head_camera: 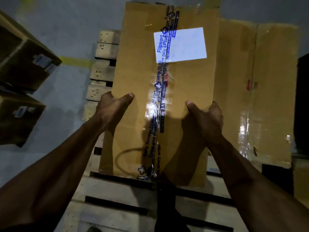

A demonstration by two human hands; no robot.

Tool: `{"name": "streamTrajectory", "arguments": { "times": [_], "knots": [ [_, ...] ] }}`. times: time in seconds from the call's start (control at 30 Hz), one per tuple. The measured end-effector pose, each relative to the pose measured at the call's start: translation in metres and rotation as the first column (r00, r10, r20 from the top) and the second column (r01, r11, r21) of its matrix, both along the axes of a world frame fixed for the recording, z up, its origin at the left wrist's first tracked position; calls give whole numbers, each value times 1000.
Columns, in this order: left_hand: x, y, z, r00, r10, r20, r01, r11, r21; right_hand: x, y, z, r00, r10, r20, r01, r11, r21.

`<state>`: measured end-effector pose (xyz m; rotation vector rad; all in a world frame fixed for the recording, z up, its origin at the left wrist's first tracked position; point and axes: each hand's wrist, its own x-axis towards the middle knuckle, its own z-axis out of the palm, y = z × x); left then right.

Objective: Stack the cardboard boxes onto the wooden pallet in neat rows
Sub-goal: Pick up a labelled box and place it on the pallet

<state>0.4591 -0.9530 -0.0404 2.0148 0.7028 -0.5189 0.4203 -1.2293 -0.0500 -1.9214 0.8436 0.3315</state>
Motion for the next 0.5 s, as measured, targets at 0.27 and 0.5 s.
{"name": "streamTrajectory", "arguments": {
  "times": [0.27, 0.5],
  "knots": [
    [36, -20, -41, 999, 35, 22, -34, 998, -49, 31, -20, -38, 999, -3, 51, 6, 998, -60],
    [52, -36, -76, 999, 23, 47, -17, 992, -124, 45, -15, -80, 993, 115, 16, -94, 877, -471]
  ]
}}
